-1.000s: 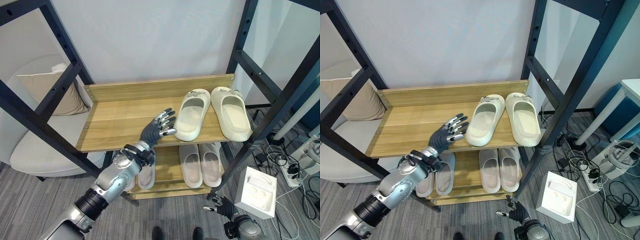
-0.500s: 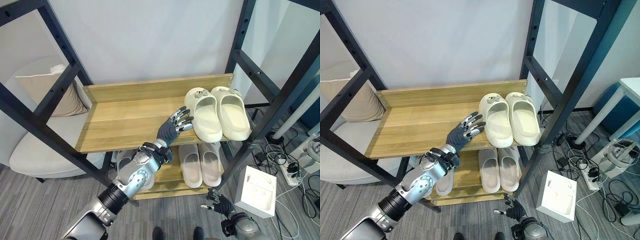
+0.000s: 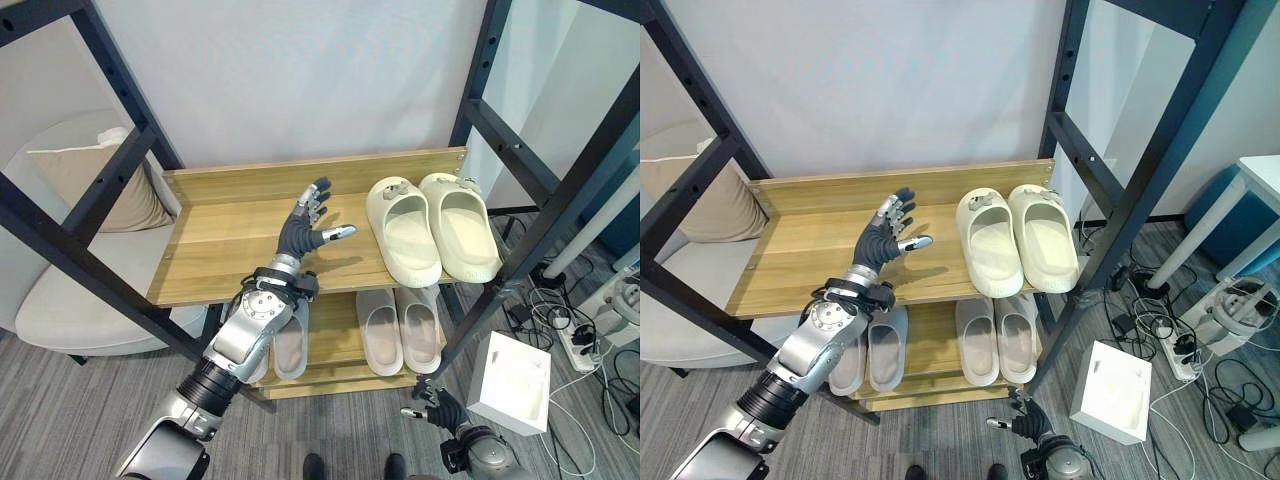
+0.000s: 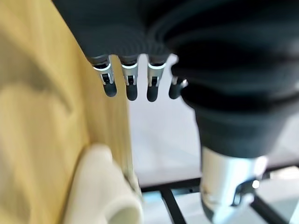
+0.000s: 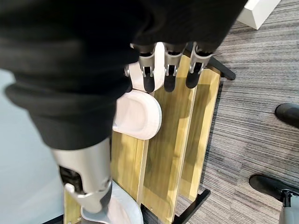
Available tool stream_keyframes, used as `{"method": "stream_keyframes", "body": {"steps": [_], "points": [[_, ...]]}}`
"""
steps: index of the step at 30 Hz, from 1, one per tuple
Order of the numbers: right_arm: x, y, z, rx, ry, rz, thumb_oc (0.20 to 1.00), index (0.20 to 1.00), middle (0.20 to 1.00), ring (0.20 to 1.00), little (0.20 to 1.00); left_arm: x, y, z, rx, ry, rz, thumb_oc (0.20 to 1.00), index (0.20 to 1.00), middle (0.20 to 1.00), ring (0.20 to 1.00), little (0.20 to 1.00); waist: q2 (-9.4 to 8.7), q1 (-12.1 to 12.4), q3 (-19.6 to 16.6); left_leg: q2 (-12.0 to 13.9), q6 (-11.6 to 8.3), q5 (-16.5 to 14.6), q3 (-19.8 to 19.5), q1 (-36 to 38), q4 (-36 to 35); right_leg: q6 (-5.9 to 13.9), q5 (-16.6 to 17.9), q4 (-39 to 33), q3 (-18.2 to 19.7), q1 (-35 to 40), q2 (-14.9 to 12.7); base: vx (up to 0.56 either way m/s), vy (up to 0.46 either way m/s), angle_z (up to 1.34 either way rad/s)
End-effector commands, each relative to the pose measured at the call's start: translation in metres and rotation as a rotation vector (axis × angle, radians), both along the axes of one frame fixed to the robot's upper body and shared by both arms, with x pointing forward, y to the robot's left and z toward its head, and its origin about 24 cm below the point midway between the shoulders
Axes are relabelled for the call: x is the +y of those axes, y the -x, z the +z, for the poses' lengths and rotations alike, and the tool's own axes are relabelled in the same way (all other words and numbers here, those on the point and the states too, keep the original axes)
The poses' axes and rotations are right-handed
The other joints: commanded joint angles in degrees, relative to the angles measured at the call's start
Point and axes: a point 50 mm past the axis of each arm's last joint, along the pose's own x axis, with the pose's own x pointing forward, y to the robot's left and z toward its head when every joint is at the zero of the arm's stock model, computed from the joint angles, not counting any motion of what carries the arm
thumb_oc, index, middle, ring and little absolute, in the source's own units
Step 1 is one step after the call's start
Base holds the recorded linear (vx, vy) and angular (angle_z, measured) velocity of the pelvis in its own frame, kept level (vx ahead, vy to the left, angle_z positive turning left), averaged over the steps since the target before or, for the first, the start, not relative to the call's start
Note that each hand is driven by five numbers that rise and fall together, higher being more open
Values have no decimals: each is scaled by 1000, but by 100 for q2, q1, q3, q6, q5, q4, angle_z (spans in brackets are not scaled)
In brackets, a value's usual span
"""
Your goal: Arrange the slippers neatly on the shoe rack.
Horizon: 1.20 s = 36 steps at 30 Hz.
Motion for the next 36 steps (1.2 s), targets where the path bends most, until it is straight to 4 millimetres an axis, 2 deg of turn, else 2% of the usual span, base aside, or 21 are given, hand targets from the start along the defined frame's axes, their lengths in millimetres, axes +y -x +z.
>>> {"method": "stream_keyframes", "body": {"steps": [1,2,4,8,9,13,14,15,16,17,18,20,21,23,24,26,28,29,30,33,36], "points": [[16,-29,18,-151,-66,-11,1000,1000,1000,1000,1000,-2,0,66,-351,-53,18,1000,1000,1000,1000,1000,-308,79,179,-353,257,-1171,31,497,-37,245,-948,12,-8,238,-44,-9,9,6],[16,-30,18,-151,-65,-9,1000,1000,1000,1000,1000,-5,8,74,-389,-25,-31,1000,1000,1000,1000,1000,-312,91,174,-356,257,-1167,27,491,-37,251,-945,12,-18,230,-44,-5,17,8],[14,-28,17,-141,-66,-3,1000,1000,1000,1000,1000,-17,32,92,-458,65,-235,1000,1000,1000,1000,1000,-315,112,159,-359,261,-1170,33,495,-37,261,-936,12,-25,234,-47,4,19,6],[14,-22,13,-105,-77,14,1000,1000,1000,1000,1000,-48,68,94,-389,125,-662,1000,1000,1000,1000,1000,-300,149,124,-363,268,-1188,29,506,-37,277,-935,12,-24,241,-53,0,0,0],[15,-22,13,-105,-77,14,1000,1000,1000,1000,1000,-48,68,94,-389,125,-662,1000,1000,1000,1000,1000,-301,151,123,-363,268,-1188,30,506,-37,277,-935,12,-23,240,-53,0,0,0],[15,-23,12,-90,-71,36,1000,1000,1000,1000,1000,-68,77,66,-219,81,-840,1000,1000,1000,1000,1000,-301,163,146,-369,276,-1192,22,509,-37,279,-945,12,-27,245,-48,-2,3,-2],[14,-24,11,-88,-65,41,1000,1000,1000,1000,1000,-72,77,42,-108,40,-868,1000,1000,1000,1000,1000,-288,159,166,-369,282,-1193,15,510,-37,272,-951,12,-20,247,-49,0,0,0],[14,-24,11,-87,-65,41,1000,1000,1000,1000,1000,-72,77,42,-108,40,-868,1000,1000,1000,1000,1000,-289,161,165,-369,281,-1193,16,510,-37,272,-951,12,-19,247,-49,0,0,0],[13,-25,12,-90,-63,41,1000,1000,1000,1000,1000,-73,77,28,-54,12,-866,1000,1000,1000,1000,1000,-282,157,176,-368,286,-1197,13,511,-37,270,-954,12,-13,244,-48,0,0,0],[11,-27,12,-94,-56,38,1000,1000,1000,1000,1000,-71,76,3,44,-37,-847,1000,1000,1000,1000,1000,-275,151,201,-369,293,-1196,20,513,-37,266,-957,12,5,244,-43,-7,14,-4],[11,-26,12,-93,-56,38,1000,1000,1000,1000,1000,-72,76,3,44,-37,-847,1000,1000,1000,1000,1000,-273,152,198,-369,293,-1196,21,513,-37,266,-958,12,5,244,-43,-10,12,-3],[8,-31,15,-107,-51,26,1000,1000,1000,1000,1000,-61,74,-35,171,-150,-773,1000,1000,1000,1000,1000,-267,160,246,-365,301,-1192,21,505,-37,260,-958,12,30,237,-37,0,0,0],[8,-31,14,-106,-51,27,1000,1000,1000,1000,1000,-61,75,-35,171,-150,-772,1000,1000,1000,1000,1000,-267,158,244,-365,301,-1193,21,506,-37,260,-958,12,30,238,-37,0,0,0],[7,-34,15,-108,-45,23,1000,1000,1000,1000,1000,-50,77,-69,303,-197,-716,1000,1000,1000,1000,1000,-258,169,269,-366,311,-1193,15,506,-37,251,-960,12,41,233,-33,0,0,0],[7,-33,15,-107,-44,23,1000,1000,1000,1000,1000,-50,77,-69,303,-197,-716,1000,1000,1000,1000,1000,-256,167,266,-366,311,-1194,15,506,-37,251,-960,12,42,233,-33,0,0,0],[2,-36,15,-109,-33,8,1000,1000,1000,1000,1000,-27,85,-118,481,-312,-603,1000,1000,1000,1000,1000,-259,180,290,-366,322,-1199,13,516,-37,241,-962,12,60,231,-27,0,0,0],[2,-36,15,-108,-33,9,1000,1000,1000,1000,1000,-27,85,-118,481,-312,-603,1000,1000,1000,1000,1000,-256,177,286,-366,322,-1199,13,517,-37,241,-962,12,60,231,-27,-1,2,-3],[1,-35,15,-105,-29,5,1000,1000,1000,1000,1000,-12,90,-143,584,-326,-522,1000,1000,1000,1000,1000,-258,184,285,-360,323,-1203,14,517,-37,233,-969,12,56,231,-26,0,0,0],[1,-35,15,-104,-28,4,1000,1000,1000,1000,1000,-5,94,-154,639,-307,-475,1000,1000,1000,1000,1000,-259,188,285,-358,324,-1204,14,518,-37,228,-973,12,51,234,-27,0,0,0],[3,-36,16,-113,-32,-8,1000,1000,1000,1000,1000,13,101,-182,766,-183,-296,1000,1000,1000,1000,1000,-288,210,294,-357,328,-1199,0,519,-37,210,-973,12,46,249,-26,0,-2,2],[5,-36,16,-115,-37,-25,1000,1000,1000,1000,1000,23,104,-202,852,-90,-148,1000,1000,1000,1000,1000,-310,232,298,-359,332,-1186,-19,513,-37,192,-982,12,31,250,-27,0,-4,4]]}}
